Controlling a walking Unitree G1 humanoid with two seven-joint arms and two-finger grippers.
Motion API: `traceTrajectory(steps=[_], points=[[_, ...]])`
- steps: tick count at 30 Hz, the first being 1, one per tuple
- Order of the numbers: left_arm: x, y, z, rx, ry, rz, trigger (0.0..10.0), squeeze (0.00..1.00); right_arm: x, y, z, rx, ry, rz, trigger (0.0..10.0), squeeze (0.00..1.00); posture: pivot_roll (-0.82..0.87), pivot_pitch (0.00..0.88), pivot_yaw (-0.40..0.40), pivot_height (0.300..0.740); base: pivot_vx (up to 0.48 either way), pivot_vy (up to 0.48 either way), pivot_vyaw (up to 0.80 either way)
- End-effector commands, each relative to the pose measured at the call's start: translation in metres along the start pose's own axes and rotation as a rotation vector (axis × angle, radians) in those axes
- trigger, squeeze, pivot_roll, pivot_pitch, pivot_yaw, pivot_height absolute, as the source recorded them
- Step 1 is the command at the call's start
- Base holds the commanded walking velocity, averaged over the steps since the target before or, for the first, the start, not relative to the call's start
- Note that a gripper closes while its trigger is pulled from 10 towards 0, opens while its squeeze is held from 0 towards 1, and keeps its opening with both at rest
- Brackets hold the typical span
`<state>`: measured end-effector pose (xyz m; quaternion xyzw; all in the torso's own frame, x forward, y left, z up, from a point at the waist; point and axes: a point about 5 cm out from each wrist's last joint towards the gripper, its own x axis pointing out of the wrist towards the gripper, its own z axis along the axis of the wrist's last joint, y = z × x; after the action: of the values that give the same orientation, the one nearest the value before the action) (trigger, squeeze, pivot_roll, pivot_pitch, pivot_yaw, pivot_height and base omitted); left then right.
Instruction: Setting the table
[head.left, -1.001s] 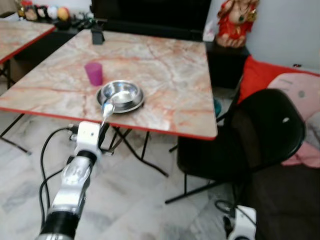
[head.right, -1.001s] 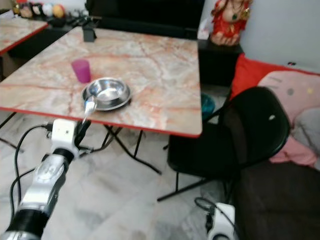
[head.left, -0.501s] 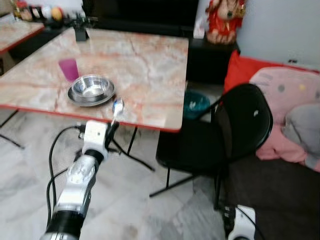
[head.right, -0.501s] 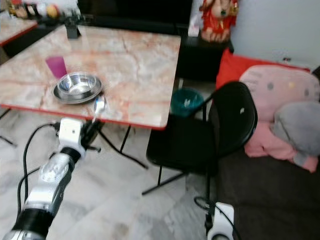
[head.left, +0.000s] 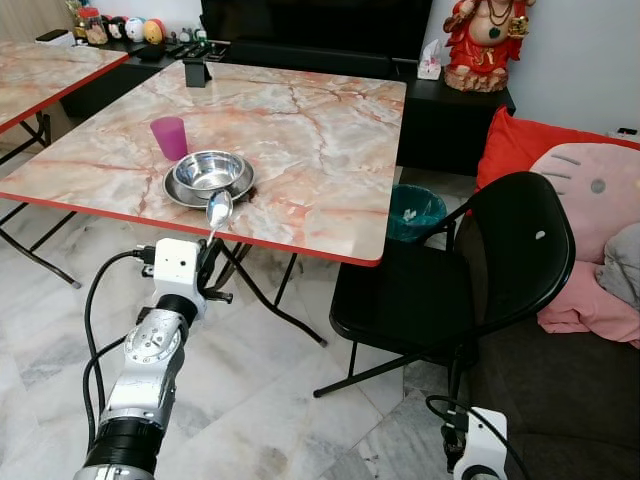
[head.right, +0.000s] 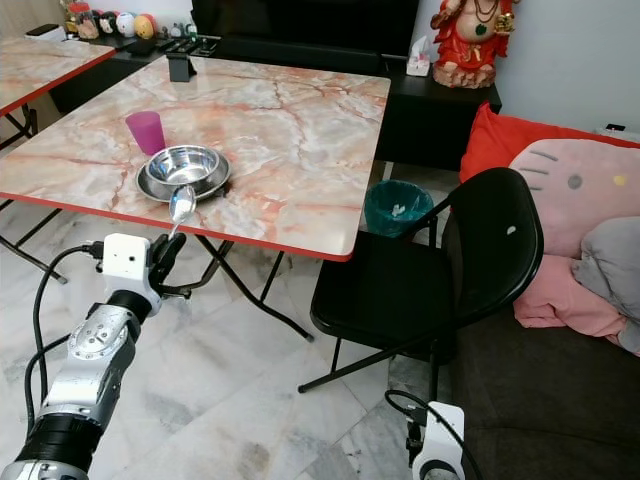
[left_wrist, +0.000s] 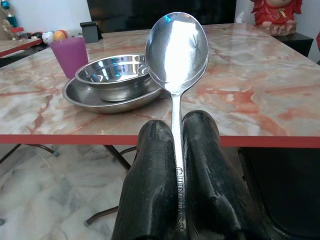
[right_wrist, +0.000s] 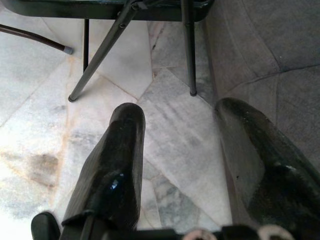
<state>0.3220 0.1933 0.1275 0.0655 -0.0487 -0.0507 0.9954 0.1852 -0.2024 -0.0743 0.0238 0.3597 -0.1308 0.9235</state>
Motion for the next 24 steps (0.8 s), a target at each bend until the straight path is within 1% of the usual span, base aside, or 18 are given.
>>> traceTrajectory(steps=[1, 6, 15, 18, 24], points=[[0.0024, 0.0008, 0.0047, 0.007, -0.014, 0.002, 10.0, 0.00, -0.0001, -0.0008, 0.0006, 0.005, -0.007, -0.002, 10.0, 0.00, 0.02, 0.000, -0.041, 0.740, 0.251, 0.000, 0.00], [0.0028, 0.0042, 0.0051, 0.015, -0.011, 0.017, 10.0, 0.00, 0.0001, 0.0000, 0.0008, 0.004, -0.006, 0.003, 10.0, 0.00, 0.03, 0.000, -0.045, 0.740, 0.266, 0.000, 0.00], [0.0050, 0.0037, 0.0065, 0.016, -0.015, 0.012, 10.0, 0.00, -0.0001, 0.0022, 0.0000, -0.005, -0.001, 0.014, 10.0, 0.00, 0.03, 0.000, -0.044, 0.740, 0.278, 0.000, 0.00], [0.0057, 0.0022, 0.0070, 0.016, -0.017, 0.003, 10.0, 0.00, -0.0003, 0.0026, -0.0006, -0.006, 0.001, 0.017, 10.0, 0.00, 0.03, 0.000, -0.044, 0.740, 0.285, 0.000, 0.00], [0.0064, -0.0050, 0.0099, -0.017, -0.036, -0.059, 10.0, 0.00, -0.0008, 0.0018, -0.0023, -0.006, 0.009, 0.017, 10.0, 0.00, 0.03, 0.000, -0.044, 0.740, 0.281, 0.000, 0.00]])
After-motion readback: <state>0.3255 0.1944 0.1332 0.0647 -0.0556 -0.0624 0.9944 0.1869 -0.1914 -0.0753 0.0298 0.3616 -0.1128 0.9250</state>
